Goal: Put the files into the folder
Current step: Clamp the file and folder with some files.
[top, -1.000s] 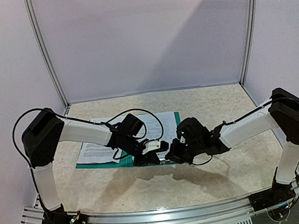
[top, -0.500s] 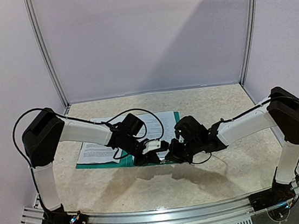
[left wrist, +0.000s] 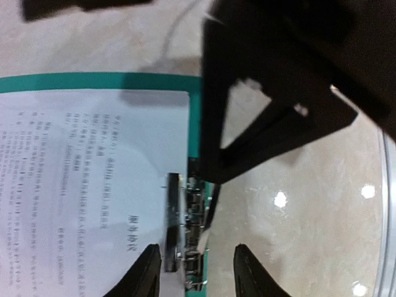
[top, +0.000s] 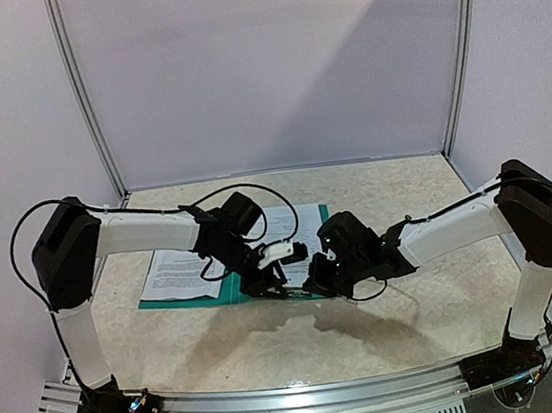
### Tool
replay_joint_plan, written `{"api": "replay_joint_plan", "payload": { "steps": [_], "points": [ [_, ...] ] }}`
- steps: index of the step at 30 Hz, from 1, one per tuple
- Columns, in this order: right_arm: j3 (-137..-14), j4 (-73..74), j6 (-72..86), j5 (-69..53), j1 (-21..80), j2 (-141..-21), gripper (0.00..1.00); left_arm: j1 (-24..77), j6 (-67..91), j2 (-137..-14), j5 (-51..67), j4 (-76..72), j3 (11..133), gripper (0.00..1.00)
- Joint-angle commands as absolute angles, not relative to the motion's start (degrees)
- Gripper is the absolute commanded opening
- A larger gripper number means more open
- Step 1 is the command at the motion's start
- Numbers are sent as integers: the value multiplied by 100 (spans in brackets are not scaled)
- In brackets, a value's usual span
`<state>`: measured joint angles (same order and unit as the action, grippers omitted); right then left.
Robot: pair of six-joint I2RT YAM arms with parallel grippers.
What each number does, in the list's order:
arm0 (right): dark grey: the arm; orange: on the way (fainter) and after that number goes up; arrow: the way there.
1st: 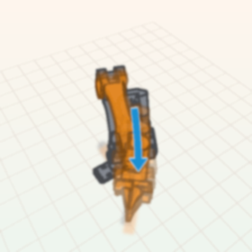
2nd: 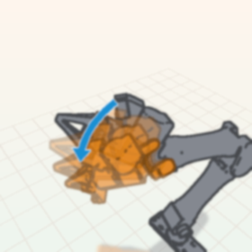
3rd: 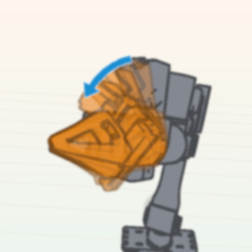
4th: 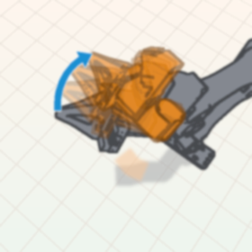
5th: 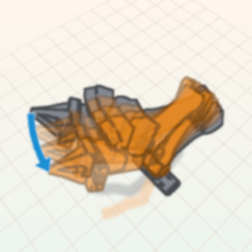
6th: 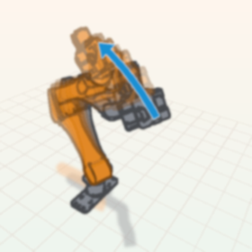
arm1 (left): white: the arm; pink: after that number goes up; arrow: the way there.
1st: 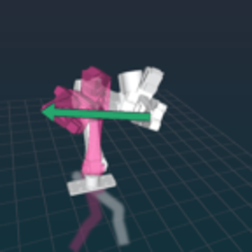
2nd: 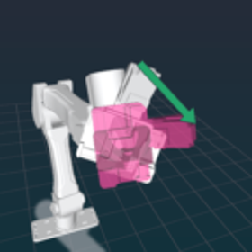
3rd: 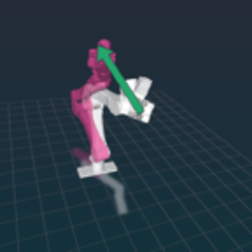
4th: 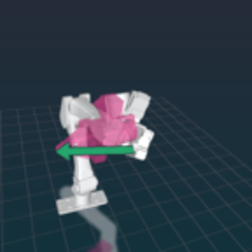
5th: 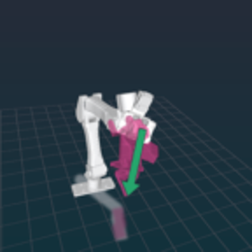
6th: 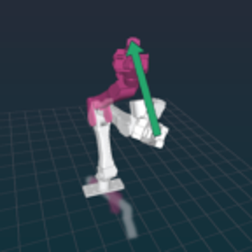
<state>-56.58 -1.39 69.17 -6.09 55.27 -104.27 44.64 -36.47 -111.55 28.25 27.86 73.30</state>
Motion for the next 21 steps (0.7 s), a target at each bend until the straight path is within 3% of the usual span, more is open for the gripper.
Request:
{"api": "replay_joint_plan", "payload": {
  "steps": [1,7,14,21],
  "points": [
    [-5739,-9,6864,-412,5632,-10503,0,3987,-2299,-10875,2847,3149,7900,43],
    [-5744,137,6800,-316,5659,-10453,0,3035,-454,-11162,1440,2822,8322,53],
    [-5848,411,6645,-142,5755,-10416,0,2579,246,-12260,663,2942,8739,48],
    [-5845,437,6610,-92,5772,-10389,0,2602,201,-12212,330,2580,8271,47]
  ]
}}
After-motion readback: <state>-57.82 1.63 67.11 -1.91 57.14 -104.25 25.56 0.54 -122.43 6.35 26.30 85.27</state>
